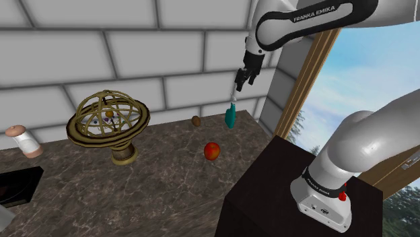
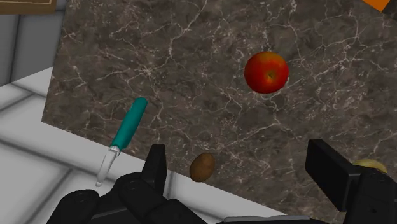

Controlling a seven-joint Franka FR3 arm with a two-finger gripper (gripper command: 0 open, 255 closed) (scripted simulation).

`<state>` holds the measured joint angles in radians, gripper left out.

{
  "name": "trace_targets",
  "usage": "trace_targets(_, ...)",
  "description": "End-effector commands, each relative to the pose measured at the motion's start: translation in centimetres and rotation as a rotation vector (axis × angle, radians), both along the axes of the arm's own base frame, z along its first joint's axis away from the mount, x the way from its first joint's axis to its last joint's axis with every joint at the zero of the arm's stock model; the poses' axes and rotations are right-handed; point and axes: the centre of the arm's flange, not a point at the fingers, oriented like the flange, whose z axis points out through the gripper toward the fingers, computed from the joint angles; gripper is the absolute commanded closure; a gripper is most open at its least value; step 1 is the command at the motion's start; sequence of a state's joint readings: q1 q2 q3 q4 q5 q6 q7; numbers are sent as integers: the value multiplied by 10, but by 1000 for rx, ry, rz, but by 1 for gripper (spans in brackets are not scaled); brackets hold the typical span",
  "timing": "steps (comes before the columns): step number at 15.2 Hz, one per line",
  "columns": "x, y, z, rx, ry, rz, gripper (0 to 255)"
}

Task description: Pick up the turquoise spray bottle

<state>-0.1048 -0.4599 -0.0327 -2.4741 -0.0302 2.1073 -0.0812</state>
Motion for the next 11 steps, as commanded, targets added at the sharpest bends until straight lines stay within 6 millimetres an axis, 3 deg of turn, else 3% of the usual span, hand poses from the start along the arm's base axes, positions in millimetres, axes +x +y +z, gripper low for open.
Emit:
trace_targets(1,11,-16,-16,-7,1,-14,0)
trace_targets(11,72,-88,-104,-38,12,-86,0)
